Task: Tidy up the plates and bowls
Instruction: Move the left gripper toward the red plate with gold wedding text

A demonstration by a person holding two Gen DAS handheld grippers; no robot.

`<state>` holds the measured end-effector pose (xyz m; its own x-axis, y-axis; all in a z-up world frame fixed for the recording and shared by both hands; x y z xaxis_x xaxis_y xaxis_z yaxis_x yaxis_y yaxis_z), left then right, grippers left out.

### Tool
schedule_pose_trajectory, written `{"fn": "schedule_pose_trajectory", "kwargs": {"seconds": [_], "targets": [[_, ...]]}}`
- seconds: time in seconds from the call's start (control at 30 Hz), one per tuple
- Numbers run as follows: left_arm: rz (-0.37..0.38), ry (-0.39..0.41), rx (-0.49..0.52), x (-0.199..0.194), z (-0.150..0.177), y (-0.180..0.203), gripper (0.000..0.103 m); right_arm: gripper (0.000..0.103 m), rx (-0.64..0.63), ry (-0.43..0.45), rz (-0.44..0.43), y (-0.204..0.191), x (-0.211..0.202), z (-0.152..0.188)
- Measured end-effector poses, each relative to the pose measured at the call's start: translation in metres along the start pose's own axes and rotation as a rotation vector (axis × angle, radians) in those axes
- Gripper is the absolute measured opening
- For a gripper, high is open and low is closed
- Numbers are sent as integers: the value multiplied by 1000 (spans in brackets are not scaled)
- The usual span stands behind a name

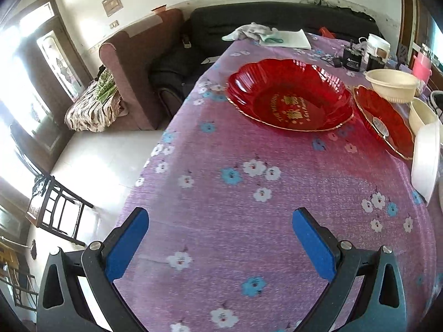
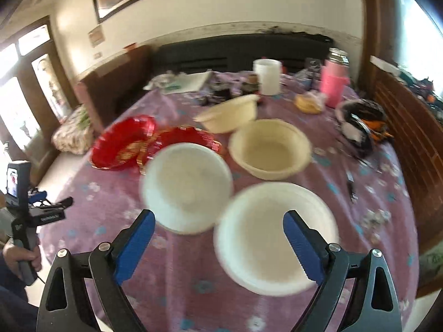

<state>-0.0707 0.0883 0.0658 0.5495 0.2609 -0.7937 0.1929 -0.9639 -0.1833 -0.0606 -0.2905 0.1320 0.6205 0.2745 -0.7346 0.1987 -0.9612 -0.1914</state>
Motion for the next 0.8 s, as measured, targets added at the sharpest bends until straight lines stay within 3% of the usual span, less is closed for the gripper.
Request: {"fn": "schedule_pose_trajectory", "kwargs": {"seconds": [0.4, 0.57, 0.8], "targets": [[23, -7, -27, -7, -2, -42, 103, 96, -38, -48, -131, -64, 33, -42], [80, -24, -60, -6, -14, -59, 103, 87, -42, -101, -197, -87, 57, -61], [168, -51, -87, 7, -43, -68, 103, 84, -39, -142, -217, -100, 87, -92]]}}
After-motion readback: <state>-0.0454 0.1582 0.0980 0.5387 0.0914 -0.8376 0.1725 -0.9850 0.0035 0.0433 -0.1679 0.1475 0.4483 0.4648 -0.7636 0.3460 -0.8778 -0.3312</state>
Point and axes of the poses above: each gripper's, at about its wrist camera, not at the fingertips, and x roughly the way its jaws point, y to its right, z to its underside, the point moved 1 cm from there along x, roughly the way its jaws point, and after that the axes turned 1 degree about y, right-handed, at the moved point
